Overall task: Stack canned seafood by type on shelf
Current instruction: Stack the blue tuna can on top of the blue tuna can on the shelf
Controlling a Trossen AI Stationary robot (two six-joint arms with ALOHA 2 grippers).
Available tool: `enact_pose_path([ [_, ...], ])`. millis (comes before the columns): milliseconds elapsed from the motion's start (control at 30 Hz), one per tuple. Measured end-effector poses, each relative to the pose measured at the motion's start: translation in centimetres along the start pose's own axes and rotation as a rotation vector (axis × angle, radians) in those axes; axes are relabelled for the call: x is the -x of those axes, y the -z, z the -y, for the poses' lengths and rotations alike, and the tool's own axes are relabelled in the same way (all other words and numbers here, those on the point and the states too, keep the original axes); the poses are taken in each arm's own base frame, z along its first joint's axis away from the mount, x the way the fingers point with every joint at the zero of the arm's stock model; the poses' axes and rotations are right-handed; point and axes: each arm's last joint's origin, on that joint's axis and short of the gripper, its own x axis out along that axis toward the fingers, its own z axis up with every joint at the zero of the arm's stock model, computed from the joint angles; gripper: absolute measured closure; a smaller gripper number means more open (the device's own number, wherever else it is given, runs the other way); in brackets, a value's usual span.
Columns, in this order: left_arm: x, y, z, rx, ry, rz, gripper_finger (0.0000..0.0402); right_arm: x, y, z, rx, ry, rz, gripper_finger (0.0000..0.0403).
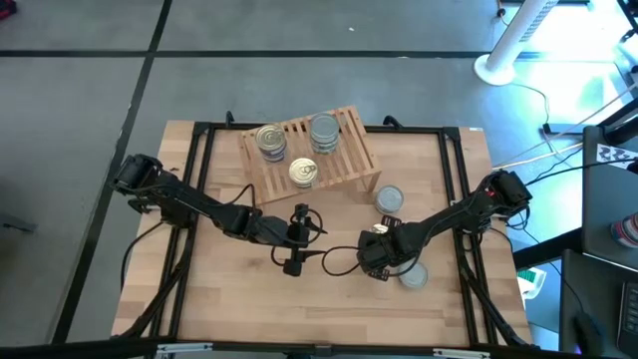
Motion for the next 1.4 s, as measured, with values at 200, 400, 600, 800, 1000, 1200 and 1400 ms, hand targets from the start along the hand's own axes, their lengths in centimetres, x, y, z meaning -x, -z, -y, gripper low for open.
enact_pose_path([
  [200,0.0,0.0,0.0,-0.002,0.001,-0.005,0.0165,0.0,0.0,-0.1,-0.001,-0.008,0.003,0.0399],
  [400,0.4,0.6,0.6,-0.1,0.014,-0.074,0.0165,0.0,-0.1,-0.3,-0.004,-0.07,-0.021,0.0401],
  [600,1.1,0.7,1.6,-0.147,0.028,-0.107,0.0165,-0.1,-0.3,-0.9,0.003,-0.177,-0.041,0.0401],
  [800,1.4,0.6,2.4,-0.156,0.049,-0.101,0.0165,-0.1,-0.4,-0.9,0.0,-0.175,-0.031,0.0401],
  [1000,1.5,0.6,2.5,-0.138,0.05,-0.099,0.0165,-0.1,-0.3,-1.0,0.003,-0.207,-0.059,0.0402],
  [1200,1.4,0.6,2.4,-0.122,0.048,-0.1,0.0165,0.0,-0.1,-1.2,0.006,-0.273,-0.113,0.0402],
  [1400,1.4,0.6,2.4,-0.12,0.048,-0.096,0.0165,1.7,-0.4,-1.3,0.009,-0.288,-0.184,0.0402],
])
